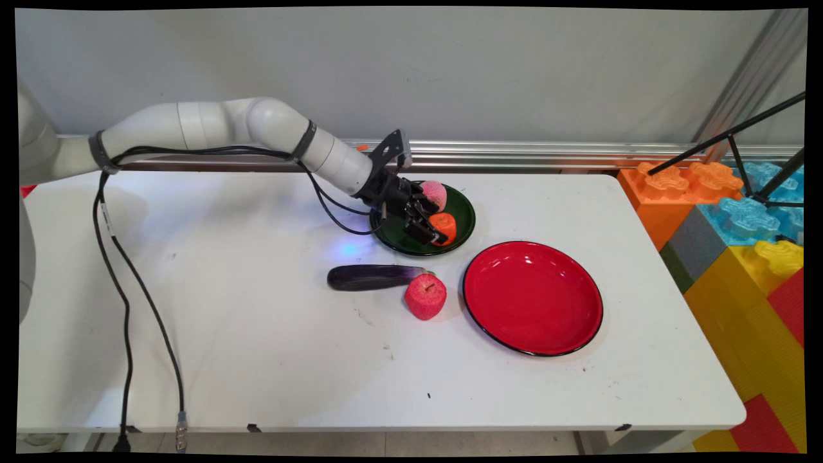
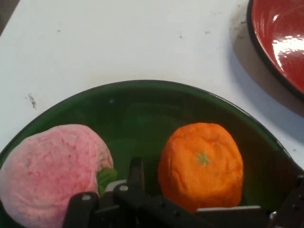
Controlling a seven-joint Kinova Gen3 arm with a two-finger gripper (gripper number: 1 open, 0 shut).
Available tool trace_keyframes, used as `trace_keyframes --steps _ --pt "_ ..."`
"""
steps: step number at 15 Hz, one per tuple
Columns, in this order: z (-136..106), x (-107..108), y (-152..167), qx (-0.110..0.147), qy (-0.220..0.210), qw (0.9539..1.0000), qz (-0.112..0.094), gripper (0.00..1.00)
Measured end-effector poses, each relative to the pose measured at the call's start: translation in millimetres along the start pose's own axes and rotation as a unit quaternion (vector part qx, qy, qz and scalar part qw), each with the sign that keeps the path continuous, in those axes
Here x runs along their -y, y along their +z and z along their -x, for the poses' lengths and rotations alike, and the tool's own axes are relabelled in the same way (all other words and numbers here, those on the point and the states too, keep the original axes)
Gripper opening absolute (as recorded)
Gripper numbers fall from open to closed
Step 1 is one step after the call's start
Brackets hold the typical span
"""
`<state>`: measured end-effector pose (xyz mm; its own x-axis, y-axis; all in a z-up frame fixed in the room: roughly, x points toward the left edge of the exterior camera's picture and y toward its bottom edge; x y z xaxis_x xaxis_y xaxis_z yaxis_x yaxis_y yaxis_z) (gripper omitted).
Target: Pick up the mandarin from the green plate, then place the picked object on the table
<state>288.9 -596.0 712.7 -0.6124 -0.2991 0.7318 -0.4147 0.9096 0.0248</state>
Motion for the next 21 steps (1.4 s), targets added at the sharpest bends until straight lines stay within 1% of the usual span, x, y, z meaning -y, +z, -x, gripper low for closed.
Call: trace_keyframes --steps 7,8,17,21 --pt "0.0 -1.8 1.8 -0.004 -0.004 1.0000 0.003 1.00" --pt "-0.2 -1.9 1.7 -0.004 -0.005 1.0000 0.003 0.00" --pt "-0.5 -3.2 0.9 -0.003 -0.011 0.9999 0.005 0.00" --pt "-5.5 -4.1 -3.7 -0.002 -0.011 0.9999 0.004 0.00"
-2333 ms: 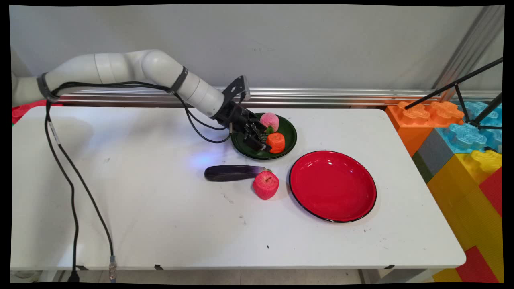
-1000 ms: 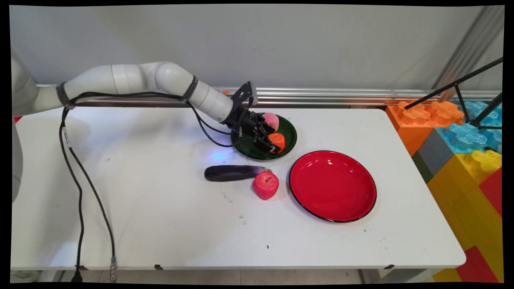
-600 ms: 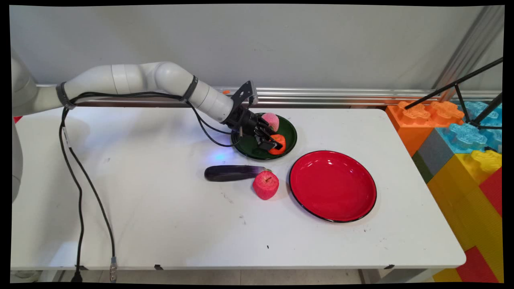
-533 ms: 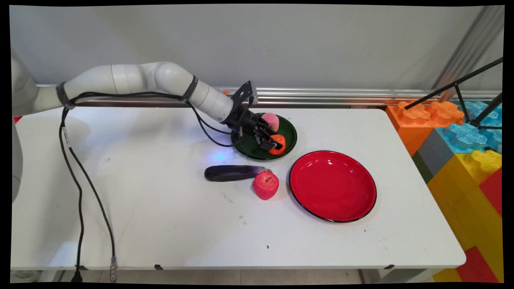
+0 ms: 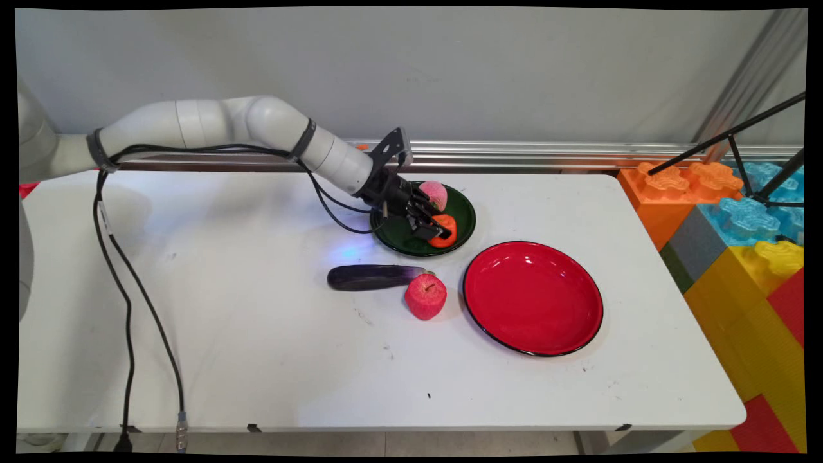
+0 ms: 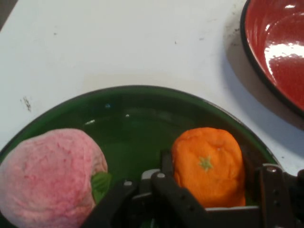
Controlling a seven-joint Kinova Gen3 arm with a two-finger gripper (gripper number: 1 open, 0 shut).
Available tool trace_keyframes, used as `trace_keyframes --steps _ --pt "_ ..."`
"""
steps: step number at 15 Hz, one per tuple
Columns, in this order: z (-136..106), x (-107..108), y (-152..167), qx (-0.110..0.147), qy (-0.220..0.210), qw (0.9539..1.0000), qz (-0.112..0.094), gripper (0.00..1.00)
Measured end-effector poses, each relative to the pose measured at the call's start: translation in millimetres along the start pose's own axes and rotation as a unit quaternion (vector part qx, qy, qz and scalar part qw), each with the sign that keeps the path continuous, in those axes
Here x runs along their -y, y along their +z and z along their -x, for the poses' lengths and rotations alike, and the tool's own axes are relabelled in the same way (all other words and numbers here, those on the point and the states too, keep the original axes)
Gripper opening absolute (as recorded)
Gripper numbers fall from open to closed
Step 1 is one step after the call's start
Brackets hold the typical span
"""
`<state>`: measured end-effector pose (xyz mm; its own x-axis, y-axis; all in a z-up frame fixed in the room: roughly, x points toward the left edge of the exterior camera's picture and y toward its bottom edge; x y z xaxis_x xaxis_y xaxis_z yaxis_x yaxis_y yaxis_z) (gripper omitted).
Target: Place the picked object on the table
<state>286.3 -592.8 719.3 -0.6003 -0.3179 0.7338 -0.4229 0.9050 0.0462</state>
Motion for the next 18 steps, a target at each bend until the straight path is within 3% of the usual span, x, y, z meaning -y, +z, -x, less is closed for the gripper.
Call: trace_keyframes --steps 5,12,18 --pt "-23 -1 -15 0.001 0.007 1.0000 -0.007 0.00" --pt "-75 -8 -56 0.004 0.001 0.9998 -0.018 0.00" --pt "-108 -32 -96 -0.005 -0.026 0.9996 0.002 0.00"
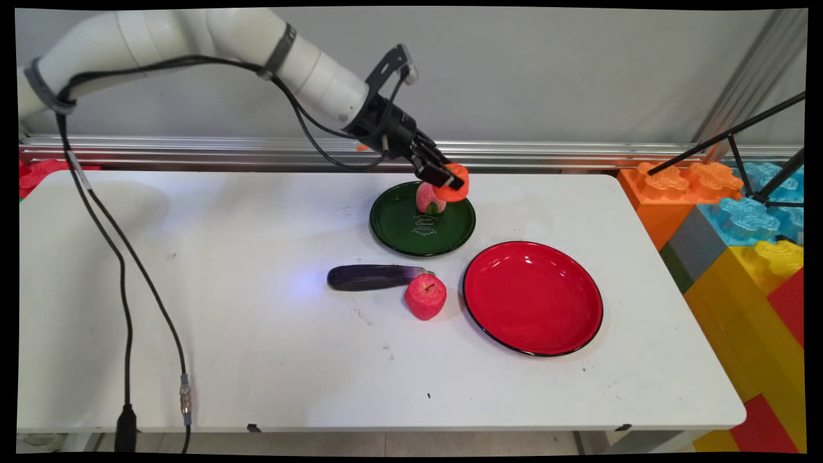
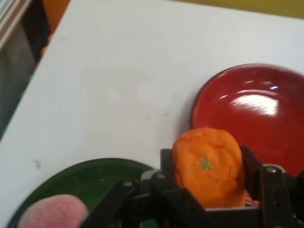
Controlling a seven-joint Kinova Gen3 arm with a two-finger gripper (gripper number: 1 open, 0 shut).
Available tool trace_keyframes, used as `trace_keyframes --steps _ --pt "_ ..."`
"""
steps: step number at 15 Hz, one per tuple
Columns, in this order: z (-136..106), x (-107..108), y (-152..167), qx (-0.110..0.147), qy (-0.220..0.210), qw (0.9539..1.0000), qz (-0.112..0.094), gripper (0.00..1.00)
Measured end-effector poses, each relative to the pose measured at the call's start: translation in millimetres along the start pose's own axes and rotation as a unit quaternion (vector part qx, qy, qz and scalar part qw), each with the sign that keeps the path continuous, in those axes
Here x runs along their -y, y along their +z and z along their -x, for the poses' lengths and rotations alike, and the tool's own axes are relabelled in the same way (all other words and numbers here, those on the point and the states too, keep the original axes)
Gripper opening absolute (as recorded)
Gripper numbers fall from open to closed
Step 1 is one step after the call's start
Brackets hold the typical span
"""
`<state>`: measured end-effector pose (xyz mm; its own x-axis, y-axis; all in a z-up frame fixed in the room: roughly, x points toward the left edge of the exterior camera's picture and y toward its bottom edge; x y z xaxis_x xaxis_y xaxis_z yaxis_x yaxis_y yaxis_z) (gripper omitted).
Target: Place the picked object on the table
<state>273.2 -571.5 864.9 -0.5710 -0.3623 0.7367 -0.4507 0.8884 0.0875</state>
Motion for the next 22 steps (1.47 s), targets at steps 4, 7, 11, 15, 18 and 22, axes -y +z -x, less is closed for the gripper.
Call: trace_keyframes --steps 4,7,11,15,18,22 --pt "-6 -27 -19 0.003 -0.012 0.9992 0.039 0.00" --pt "-4 -59 -35 0.014 -0.011 0.9960 0.088 0.00" --pt "5 -99 -54 0.035 0.011 0.9873 0.155 0.00" --pt "21 -124 -70 0.065 0.056 0.9753 0.203 0.00" --pt "35 -131 -75 0.087 0.088 0.9674 0.221 0.00" --pt "61 -130 -73 0.117 0.132 0.9594 0.220 0.00"
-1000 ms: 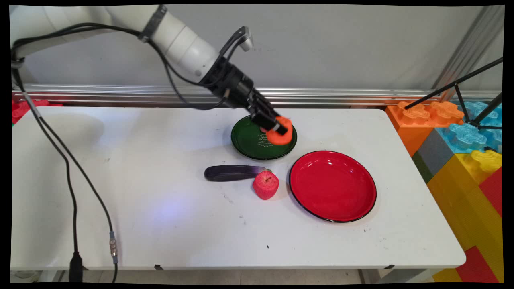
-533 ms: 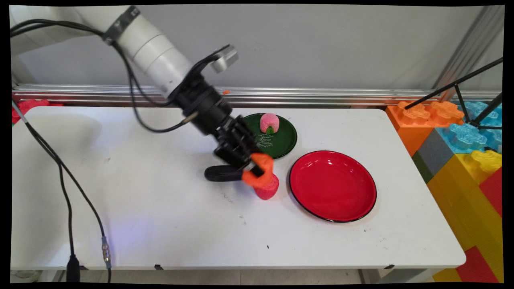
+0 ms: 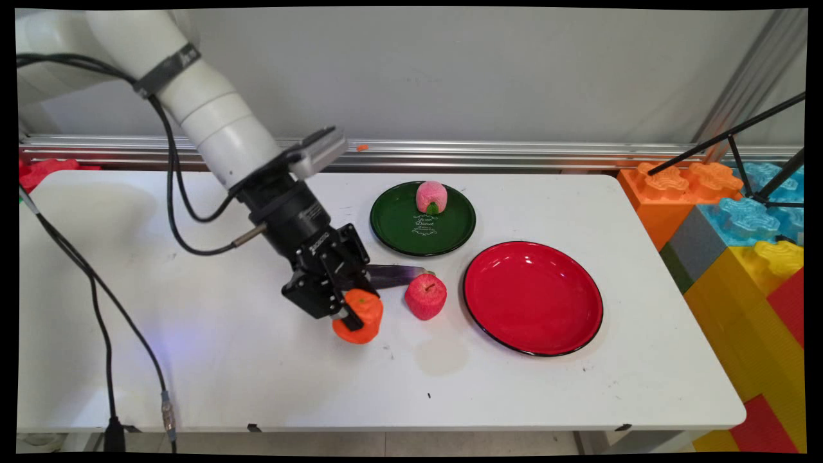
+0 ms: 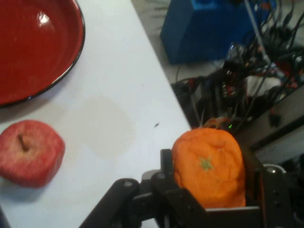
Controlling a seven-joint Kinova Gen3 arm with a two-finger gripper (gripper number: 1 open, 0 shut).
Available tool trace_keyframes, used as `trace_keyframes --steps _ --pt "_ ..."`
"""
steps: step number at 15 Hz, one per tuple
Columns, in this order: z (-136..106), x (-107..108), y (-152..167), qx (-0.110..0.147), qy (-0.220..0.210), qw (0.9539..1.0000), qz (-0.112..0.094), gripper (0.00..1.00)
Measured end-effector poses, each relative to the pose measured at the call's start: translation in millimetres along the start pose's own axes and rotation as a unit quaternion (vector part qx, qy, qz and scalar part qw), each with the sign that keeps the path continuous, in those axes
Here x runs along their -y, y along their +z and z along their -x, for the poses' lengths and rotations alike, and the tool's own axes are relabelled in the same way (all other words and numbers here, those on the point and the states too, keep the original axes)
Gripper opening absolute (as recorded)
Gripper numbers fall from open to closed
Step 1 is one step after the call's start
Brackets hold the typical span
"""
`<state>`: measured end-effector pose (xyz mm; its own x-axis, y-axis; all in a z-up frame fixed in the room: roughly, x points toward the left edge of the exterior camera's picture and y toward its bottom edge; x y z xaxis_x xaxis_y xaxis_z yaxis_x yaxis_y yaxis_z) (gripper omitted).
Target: Place the picked object on the table
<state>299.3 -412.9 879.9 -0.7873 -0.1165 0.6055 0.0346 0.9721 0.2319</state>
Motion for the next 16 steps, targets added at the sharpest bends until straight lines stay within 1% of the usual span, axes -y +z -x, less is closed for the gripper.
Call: trace_keyframes --steps 3,7,12,16 --pt "21 4 15 0.020 0.023 0.9994 -0.017 0.00" --pt "45 9 34 0.036 0.042 0.9979 -0.031 0.00" --pt "63 11 48 0.043 0.052 0.9967 -0.044 0.00" --pt "73 13 58 0.039 0.056 0.9961 -0.056 0.00"
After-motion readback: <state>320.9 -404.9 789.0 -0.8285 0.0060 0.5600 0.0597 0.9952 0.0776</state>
